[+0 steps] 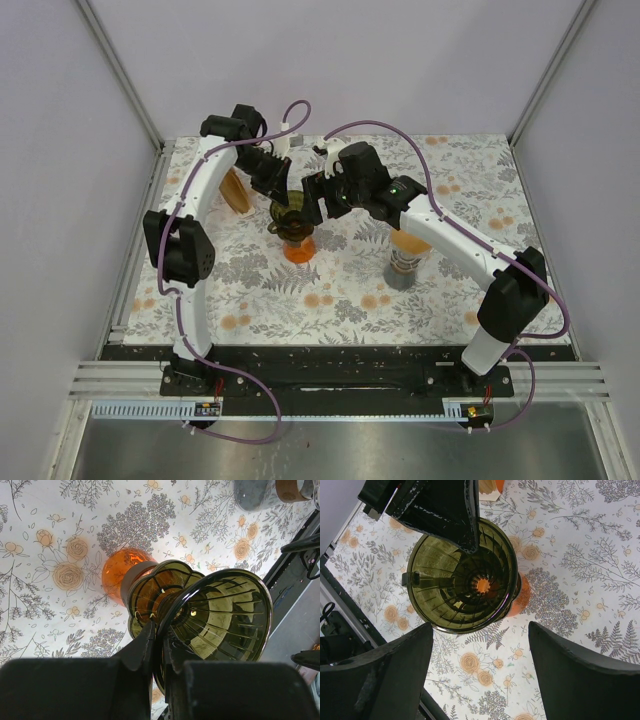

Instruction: Place the coffee filter in the dripper

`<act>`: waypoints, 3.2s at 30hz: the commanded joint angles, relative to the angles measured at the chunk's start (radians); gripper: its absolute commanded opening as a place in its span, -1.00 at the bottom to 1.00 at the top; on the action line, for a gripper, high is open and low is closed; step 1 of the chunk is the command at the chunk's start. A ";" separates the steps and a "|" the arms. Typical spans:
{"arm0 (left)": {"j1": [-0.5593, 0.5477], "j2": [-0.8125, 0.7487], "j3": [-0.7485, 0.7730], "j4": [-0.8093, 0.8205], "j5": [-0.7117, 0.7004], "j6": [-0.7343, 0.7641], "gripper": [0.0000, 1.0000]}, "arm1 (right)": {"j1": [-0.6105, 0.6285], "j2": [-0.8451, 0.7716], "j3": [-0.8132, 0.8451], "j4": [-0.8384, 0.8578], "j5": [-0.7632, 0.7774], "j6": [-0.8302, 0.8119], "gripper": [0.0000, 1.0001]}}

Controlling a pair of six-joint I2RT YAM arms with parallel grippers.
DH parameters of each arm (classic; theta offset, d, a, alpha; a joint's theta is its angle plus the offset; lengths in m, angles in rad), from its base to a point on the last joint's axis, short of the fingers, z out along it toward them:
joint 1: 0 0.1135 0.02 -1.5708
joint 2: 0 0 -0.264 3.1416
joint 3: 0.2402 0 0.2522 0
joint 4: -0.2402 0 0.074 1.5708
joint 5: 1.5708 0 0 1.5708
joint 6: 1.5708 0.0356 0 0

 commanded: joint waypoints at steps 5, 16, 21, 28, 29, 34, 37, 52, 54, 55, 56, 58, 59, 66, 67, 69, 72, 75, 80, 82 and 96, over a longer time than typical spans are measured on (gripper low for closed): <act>0.019 0.011 0.031 -0.037 -0.027 0.015 -0.74 | -0.006 -0.032 0.009 0.033 -0.009 -0.002 0.70; 0.036 -0.009 0.089 -0.035 0.020 0.004 0.04 | -0.006 -0.033 0.012 0.033 -0.031 0.000 0.70; 0.079 -0.064 0.111 0.038 0.000 -0.085 0.13 | -0.006 -0.047 0.005 0.033 -0.029 -0.002 0.70; 0.109 -0.257 -0.084 0.333 -0.243 -0.298 0.08 | -0.005 -0.063 -0.020 0.033 -0.019 -0.003 0.70; 0.109 -0.277 -0.113 0.370 -0.294 -0.318 0.06 | -0.006 -0.066 -0.026 0.035 -0.018 -0.003 0.70; 0.145 -0.359 -0.246 0.594 -0.477 -0.405 -0.16 | -0.006 -0.096 -0.063 0.042 -0.006 -0.008 0.70; 0.194 -0.324 -0.251 0.637 -0.523 -0.459 -0.33 | -0.006 -0.116 -0.084 0.042 0.003 -0.014 0.70; 0.232 -0.020 -0.104 0.605 -0.581 -0.559 -0.54 | -0.006 -0.194 -0.167 0.071 0.017 -0.040 0.70; 0.235 0.014 -0.073 0.596 -0.575 -0.574 -0.54 | -0.005 -0.205 -0.176 0.076 0.015 -0.042 0.70; 0.237 0.026 -0.060 0.592 -0.577 -0.583 -0.54 | -0.006 -0.207 -0.182 0.076 0.017 -0.046 0.70; 0.240 0.035 -0.053 0.592 -0.580 -0.590 -0.54 | -0.006 -0.213 -0.187 0.076 0.017 -0.046 0.70; 0.241 0.051 -0.044 0.597 -0.587 -0.605 -0.54 | -0.006 -0.224 -0.195 0.076 0.018 -0.049 0.70; 0.241 0.055 -0.044 0.599 -0.589 -0.616 -0.53 | -0.005 -0.225 -0.198 0.074 0.021 -0.053 0.70; 0.267 0.042 -0.102 0.629 -0.583 -0.639 -0.53 | -0.005 -0.244 -0.202 0.082 0.008 -0.065 0.70; 0.269 0.031 -0.118 0.640 -0.584 -0.639 -0.53 | -0.005 -0.244 -0.202 0.084 0.009 -0.068 0.70; 0.273 0.014 -0.147 0.658 -0.601 -0.649 -0.48 | -0.005 -0.247 -0.202 0.084 0.005 -0.069 0.70; 0.284 0.003 -0.184 0.687 -0.624 -0.662 -0.47 | -0.005 -0.248 -0.204 0.088 -0.003 -0.072 0.70; 0.284 0.011 -0.188 0.689 -0.598 -0.665 -0.47 | -0.006 -0.253 -0.202 0.087 -0.003 -0.076 0.70; 0.283 0.028 -0.181 0.692 -0.561 -0.679 -0.47 | -0.005 -0.260 -0.204 0.088 0.000 -0.082 0.70; 0.284 0.032 -0.176 0.692 -0.551 -0.679 -0.47 | -0.006 -0.264 -0.205 0.087 0.005 -0.082 0.70; 0.273 0.054 -0.130 0.681 -0.535 -0.634 -0.49 | -0.005 -0.245 -0.202 0.087 -0.008 -0.083 0.70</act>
